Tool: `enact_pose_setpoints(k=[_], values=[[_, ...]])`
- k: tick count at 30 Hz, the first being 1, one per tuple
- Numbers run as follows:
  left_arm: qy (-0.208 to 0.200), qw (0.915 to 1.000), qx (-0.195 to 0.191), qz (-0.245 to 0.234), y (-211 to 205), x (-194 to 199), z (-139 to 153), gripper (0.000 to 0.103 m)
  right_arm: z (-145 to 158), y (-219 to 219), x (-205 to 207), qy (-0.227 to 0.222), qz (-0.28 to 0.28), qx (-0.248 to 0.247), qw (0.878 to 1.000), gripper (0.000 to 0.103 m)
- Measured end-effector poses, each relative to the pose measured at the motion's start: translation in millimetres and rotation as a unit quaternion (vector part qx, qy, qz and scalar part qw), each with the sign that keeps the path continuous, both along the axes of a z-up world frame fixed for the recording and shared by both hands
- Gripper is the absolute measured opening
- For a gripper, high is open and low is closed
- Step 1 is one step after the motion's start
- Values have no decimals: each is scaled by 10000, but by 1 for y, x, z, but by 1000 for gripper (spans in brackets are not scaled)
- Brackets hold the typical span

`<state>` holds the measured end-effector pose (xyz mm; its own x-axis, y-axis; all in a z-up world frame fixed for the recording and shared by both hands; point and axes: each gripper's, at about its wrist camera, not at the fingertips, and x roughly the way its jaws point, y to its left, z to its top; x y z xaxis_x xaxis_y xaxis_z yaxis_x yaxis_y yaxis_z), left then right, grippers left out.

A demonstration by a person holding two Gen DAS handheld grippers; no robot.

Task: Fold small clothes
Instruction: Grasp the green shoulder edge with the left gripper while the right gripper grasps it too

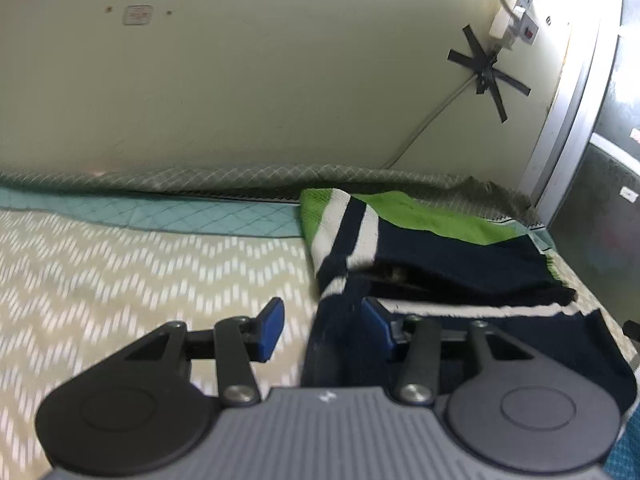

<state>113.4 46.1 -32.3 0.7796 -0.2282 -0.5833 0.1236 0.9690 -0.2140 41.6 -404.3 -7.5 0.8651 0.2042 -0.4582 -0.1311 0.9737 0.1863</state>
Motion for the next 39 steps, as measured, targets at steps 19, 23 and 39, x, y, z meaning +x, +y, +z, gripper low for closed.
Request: enact_pose_setpoints(k=[19,23,39], values=[[68,9981,362,504,-3,22,-28,29,-34,5,55,508,-193,356,9979,18],[-195,9982,224,521,16,24,8,31,-3,-18,51,174,-347,484,9981,49],[335,9921,928,-771,-107,224,0,32,-6,27,295,1603,1501,574,9739,59]])
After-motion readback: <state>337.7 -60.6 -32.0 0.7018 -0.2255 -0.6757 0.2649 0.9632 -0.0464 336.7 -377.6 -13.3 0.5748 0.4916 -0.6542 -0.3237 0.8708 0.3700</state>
